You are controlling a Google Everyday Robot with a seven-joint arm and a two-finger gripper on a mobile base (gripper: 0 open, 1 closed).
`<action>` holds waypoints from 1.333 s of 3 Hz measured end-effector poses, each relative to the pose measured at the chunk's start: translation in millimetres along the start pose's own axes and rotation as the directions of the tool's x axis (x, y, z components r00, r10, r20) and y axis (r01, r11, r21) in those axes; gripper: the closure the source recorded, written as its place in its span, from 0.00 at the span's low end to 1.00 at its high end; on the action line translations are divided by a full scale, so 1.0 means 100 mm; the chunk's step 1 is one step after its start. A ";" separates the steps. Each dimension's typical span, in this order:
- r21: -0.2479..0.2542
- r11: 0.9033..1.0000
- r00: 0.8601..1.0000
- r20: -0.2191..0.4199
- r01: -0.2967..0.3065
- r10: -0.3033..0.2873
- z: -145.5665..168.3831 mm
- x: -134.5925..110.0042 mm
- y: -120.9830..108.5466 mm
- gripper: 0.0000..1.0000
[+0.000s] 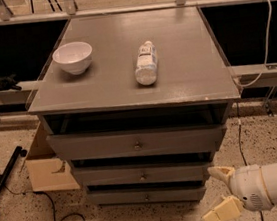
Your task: Open middle drawer
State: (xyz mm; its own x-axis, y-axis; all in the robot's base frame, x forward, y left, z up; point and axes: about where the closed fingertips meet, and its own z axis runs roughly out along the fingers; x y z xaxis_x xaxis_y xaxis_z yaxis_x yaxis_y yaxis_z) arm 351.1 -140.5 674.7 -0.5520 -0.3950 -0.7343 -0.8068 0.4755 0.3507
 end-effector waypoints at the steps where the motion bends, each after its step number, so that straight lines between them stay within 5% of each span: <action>1: 0.008 1.000 1.000 0.022 0.003 -0.003 0.19 -0.04 -0.11 0.00; 2: 0.031 0.999 0.998 0.060 0.009 -0.011 0.40 -0.15 -0.30 0.00; 4: 0.057 0.998 0.993 0.111 0.032 -0.038 0.42 -0.08 -0.31 0.00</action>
Offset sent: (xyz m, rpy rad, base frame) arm 0.0488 0.0211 -0.0295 0.0358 -0.0571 -0.0628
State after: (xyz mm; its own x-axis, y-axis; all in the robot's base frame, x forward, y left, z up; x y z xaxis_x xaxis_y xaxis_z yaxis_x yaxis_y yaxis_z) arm 388.9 -118.8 645.2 -0.4940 -0.3236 -0.8070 -0.8109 0.5064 0.2933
